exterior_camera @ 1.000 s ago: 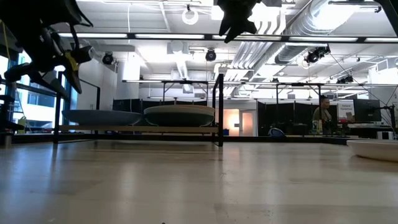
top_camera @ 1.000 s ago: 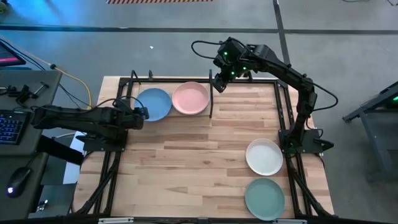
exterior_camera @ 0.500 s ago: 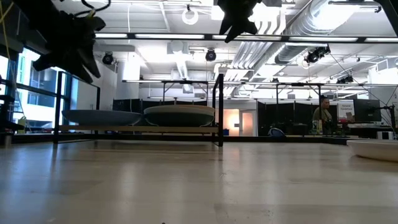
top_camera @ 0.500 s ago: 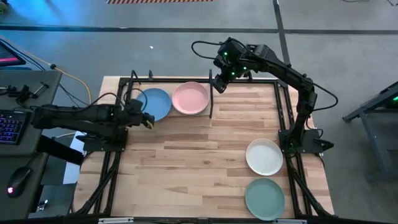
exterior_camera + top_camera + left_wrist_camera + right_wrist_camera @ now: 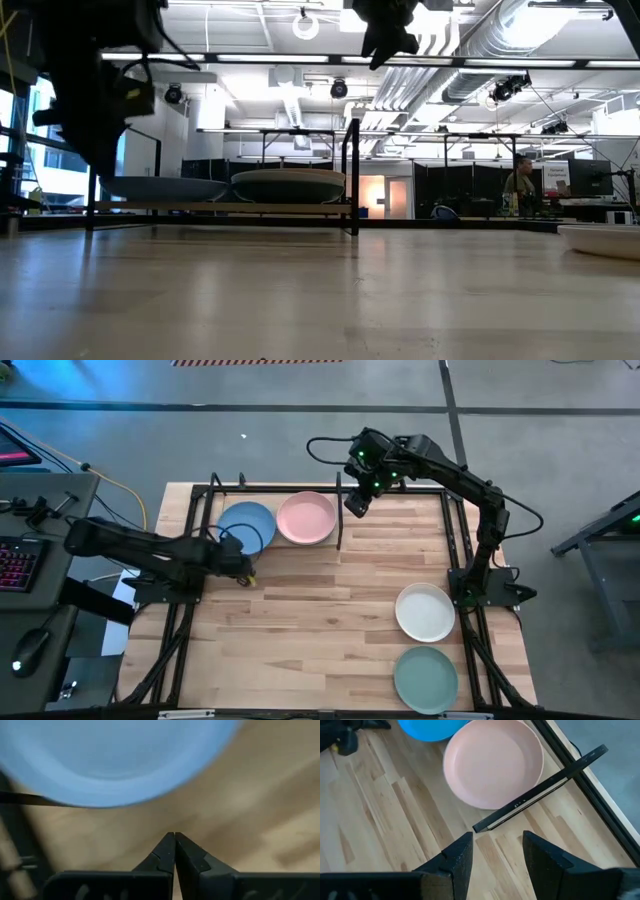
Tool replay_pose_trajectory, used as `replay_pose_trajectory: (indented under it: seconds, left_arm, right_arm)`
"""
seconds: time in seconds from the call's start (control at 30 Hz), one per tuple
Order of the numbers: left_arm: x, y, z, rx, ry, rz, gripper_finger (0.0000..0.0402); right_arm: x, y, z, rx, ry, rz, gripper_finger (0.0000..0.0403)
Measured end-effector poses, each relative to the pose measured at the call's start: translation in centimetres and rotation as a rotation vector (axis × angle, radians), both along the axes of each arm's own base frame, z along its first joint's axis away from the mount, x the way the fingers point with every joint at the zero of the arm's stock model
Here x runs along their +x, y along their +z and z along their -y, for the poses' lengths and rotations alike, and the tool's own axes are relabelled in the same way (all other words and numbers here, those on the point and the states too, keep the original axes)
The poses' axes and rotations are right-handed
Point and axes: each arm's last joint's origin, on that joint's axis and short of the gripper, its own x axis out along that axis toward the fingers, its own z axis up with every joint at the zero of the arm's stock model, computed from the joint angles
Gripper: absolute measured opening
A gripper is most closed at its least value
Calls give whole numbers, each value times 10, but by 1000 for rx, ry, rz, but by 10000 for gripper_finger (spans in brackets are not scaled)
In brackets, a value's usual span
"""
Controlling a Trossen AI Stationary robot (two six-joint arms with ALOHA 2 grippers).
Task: Place and stack plates onto a shelf
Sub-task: Put the blue plate into the shelf
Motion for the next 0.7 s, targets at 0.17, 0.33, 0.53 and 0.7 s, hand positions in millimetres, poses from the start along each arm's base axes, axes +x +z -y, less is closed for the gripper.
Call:
replay_pose_trajectory:
  seconds: [0.17,0.33,0.53,0.7]
  left_arm:
    - [-1,-3,-3,103,17,-65,0]
    - [0,-4,-5,161,20,-74,0]
    - [6,-3,-9,198,4,-38,0]
    - [7,-1,-11,184,-7,-29,0]
  right_arm:
    - [1,1,1,-10,-8,7,151]
    - [2,1,1,-16,-8,20,151]
    - [2,1,1,-17,-7,20,151]
    - [1,1,1,-27,16,11,151]
